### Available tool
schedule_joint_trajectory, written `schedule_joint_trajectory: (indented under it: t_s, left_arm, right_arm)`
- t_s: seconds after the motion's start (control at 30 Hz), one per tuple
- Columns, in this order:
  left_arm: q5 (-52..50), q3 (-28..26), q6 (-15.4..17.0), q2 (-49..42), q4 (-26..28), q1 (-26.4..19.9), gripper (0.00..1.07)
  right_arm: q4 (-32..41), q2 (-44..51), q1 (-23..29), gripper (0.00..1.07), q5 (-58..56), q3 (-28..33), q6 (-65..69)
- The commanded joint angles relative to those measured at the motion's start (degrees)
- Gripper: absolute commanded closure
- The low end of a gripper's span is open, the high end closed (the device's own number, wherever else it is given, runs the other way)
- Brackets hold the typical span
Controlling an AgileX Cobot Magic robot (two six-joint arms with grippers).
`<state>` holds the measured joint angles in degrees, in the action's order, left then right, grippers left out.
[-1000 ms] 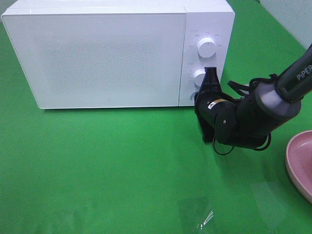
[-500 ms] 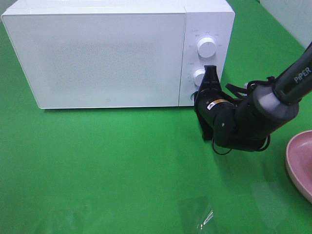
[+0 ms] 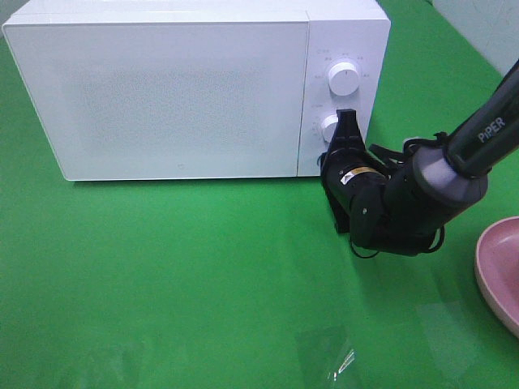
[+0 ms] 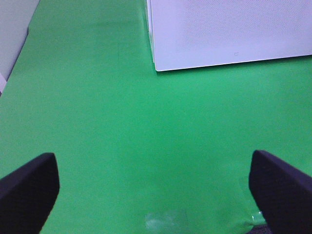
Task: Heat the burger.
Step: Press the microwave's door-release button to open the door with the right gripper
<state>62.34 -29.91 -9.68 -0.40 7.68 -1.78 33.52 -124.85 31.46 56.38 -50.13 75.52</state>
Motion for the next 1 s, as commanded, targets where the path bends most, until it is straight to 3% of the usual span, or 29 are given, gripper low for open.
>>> schedule_joint_trajectory:
  t_s: [0.03, 0.2, 1.0]
  left_arm:
    - [-0.92, 0.17, 0.00, -0.92, 0.29, 0.23, 0.09]
    - [-0.92, 0.17, 0.00, -0.92, 0.29, 0.23, 0.09]
    - [-0.92, 0.17, 0.00, -0.92, 0.29, 0.23, 0.09]
  right_arm:
    - [-1.49, 0.97, -2.86, 1.07, 16.33, -5.16, -3.78]
    - [-4.30, -1.49, -4.18, 1.07, 16.33, -9.57, -4.81]
    - [-1.49, -0.97, -3.67, 1.07, 15.99, -9.22, -4.87]
